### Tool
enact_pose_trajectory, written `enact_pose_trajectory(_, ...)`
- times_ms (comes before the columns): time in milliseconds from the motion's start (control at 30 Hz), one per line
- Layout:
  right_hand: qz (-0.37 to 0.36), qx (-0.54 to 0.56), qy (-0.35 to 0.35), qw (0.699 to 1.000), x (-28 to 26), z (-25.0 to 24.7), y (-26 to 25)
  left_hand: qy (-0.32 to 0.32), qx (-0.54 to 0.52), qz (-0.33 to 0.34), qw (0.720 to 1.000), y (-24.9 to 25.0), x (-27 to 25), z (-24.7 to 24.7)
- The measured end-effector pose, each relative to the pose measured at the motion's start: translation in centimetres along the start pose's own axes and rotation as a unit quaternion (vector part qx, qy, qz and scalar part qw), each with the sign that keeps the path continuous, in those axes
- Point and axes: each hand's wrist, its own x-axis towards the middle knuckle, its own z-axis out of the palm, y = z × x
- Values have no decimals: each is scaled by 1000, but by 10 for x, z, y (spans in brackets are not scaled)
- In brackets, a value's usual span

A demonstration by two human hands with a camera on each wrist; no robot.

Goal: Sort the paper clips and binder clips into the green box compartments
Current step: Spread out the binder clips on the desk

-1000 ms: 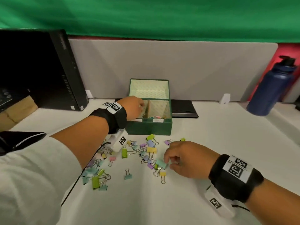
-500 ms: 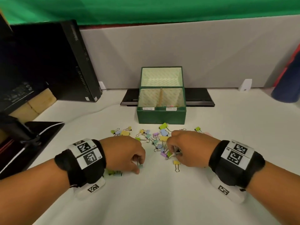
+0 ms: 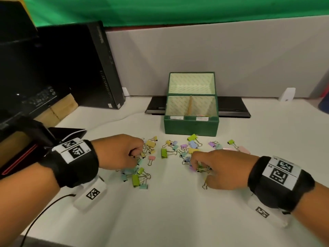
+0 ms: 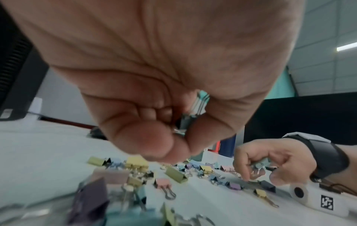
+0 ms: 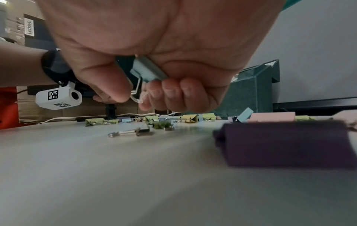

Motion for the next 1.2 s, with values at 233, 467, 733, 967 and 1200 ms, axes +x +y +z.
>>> enact_pose_trajectory(233, -7, -39, -23, 999, 0, 4, -2, -39, -6, 60, 997, -14, -18, 17)
enact_pose_trajectory(467, 4, -52, 13, 999, 3, 8, 1, 59, 222, 222, 948, -20, -19, 36)
enact_pose_trajectory(733, -37, 0, 145, 989, 5, -7, 4, 120, 85, 212, 966, -3, -11, 23)
enact_pose_trajectory(967, 2, 81, 343, 936, 67, -81, 3, 187, -149, 44, 970, 34, 71, -31)
enact_pose_trajectory(1200, 141, 210, 316, 914, 138, -106, -3, 227, -121, -54, 965, 57, 143, -63)
